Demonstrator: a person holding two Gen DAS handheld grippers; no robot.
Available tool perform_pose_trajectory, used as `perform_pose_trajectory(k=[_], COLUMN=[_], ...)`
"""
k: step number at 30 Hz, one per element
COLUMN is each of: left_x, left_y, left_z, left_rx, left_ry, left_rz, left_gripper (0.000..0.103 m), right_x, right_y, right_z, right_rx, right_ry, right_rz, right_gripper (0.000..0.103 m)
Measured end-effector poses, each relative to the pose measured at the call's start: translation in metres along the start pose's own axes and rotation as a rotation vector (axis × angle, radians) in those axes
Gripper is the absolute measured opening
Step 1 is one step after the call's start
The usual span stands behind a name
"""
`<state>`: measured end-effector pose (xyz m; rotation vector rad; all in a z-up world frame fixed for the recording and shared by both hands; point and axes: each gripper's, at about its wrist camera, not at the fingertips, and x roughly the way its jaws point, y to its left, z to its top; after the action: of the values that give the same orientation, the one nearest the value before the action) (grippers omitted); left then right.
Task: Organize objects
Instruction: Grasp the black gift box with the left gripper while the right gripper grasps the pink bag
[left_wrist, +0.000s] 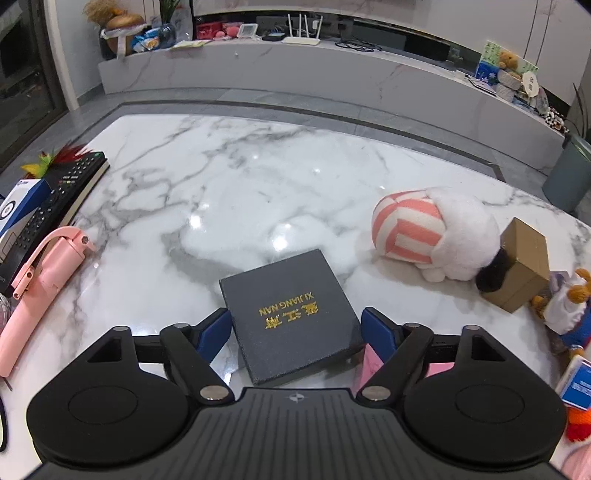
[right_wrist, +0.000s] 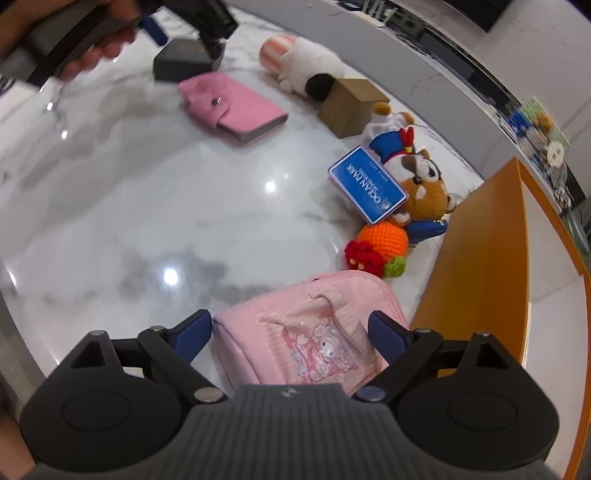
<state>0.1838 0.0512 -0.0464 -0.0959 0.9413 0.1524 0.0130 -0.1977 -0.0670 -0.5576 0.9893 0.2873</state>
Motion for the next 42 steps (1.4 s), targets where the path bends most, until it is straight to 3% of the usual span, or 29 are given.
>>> perform_pose_trajectory(k=[8, 11, 15, 18, 22, 26, 33, 36, 42], left_x=[0.012, 0.016, 0.018, 0.015, 0.009, -0.002, -0.031, -0.044, -0.054], left_y=[-0.013, -0.007, 0.006, 0.008, 0.014, 0.022, 0.033, 0.028, 0.014], left_z=[0.003, 0.004, 0.002, -0.002, -0.01, -0.024, -0.058, -0.074, -0.085], left_rx=[0.042, -0.008, -0.08, -0.053, -0.016, 0.043, 0.152, 0.178, 0.205], left_ry=[0.029, 0.049, 0.07, 0.06, 0.057, 0.079, 0.192, 0.208, 0.164], left_rz=[0.07, 0.047, -0.018, -0.045, -0.075, -0.094, -0.13, -0.136, -0.101], left_gripper=[0.101, 0.101, 0.096, 0.095, 0.095, 0.095, 0.095, 0.095, 0.096], right_x=[0.005, 0.008, 0.016, 0.016, 0.016, 0.014, 0.014, 0.013, 0.006], right_y=[-0.005, -0.004, -0.016, -0.018, -0.015, -0.008, 0.019, 0.013, -0.022], right_z=[-0.003, -0.004, 0.0, 0.003, 0.009, 0.017, 0.023, 0.028, 0.026], right_rx=[-0.092, -0.133, -0.053, -0.024, -0.009, 0.004, -0.147, -0.072, 0.313], right_ry=[0.051, 0.093, 0.122, 0.131, 0.138, 0.101, 0.016, 0.029, 0.071], right_rz=[0.028, 0.05, 0.089, 0.121, 0.146, 0.169, 0.134, 0.115, 0.189], right_gripper=[0.093, 0.096, 0.096, 0.086, 0.08, 0.08, 0.085, 0.09, 0.093])
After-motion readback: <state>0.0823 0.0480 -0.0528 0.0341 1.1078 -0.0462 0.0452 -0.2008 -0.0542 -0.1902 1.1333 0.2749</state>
